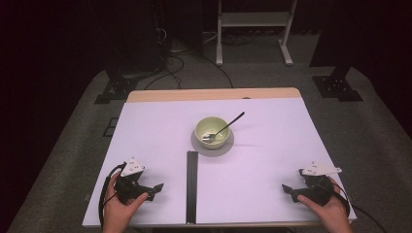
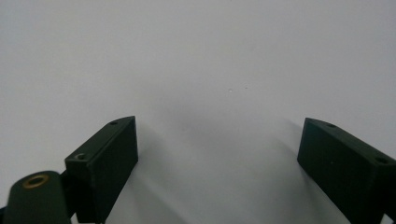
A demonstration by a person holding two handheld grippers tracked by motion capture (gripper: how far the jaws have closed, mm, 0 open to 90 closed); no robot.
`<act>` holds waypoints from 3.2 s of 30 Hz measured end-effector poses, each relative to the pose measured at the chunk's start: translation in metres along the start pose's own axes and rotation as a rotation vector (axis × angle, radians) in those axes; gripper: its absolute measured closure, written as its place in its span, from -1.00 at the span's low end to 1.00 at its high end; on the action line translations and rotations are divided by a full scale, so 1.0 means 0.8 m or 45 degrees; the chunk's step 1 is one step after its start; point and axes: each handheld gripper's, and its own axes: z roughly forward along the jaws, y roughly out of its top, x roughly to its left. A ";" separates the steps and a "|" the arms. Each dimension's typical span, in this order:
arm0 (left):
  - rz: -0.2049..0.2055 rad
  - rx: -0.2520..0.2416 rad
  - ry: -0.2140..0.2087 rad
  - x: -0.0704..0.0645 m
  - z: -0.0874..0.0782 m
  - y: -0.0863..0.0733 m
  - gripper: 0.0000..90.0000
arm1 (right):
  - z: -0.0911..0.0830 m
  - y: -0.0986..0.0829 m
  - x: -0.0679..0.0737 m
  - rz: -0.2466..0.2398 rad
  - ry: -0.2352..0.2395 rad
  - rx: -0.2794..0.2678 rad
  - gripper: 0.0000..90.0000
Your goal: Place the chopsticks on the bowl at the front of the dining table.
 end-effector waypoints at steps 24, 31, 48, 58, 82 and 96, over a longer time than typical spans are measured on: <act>0.023 -0.030 -0.024 -0.011 0.012 0.021 -1.00 | 0.000 0.000 0.000 -0.001 -0.001 0.000 -0.77; 0.033 -0.032 -0.033 -0.017 0.018 0.028 -1.00 | 0.000 0.000 0.000 -0.001 0.000 0.000 -0.77; 0.063 -0.032 -0.054 -0.035 0.037 0.047 -1.00 | 0.000 0.000 0.000 -0.001 0.000 0.000 -0.77; 0.085 -0.010 -0.049 -0.047 0.053 0.055 -1.00 | 0.000 0.000 0.000 -0.001 -0.001 0.000 -0.77; 0.090 0.055 -0.017 -0.058 0.078 0.054 -1.00 | 0.000 0.000 0.000 -0.001 -0.001 0.000 -0.77; 0.106 0.076 0.006 -0.060 0.082 0.051 -1.00 | 0.000 0.000 0.000 -0.001 -0.001 0.000 -0.77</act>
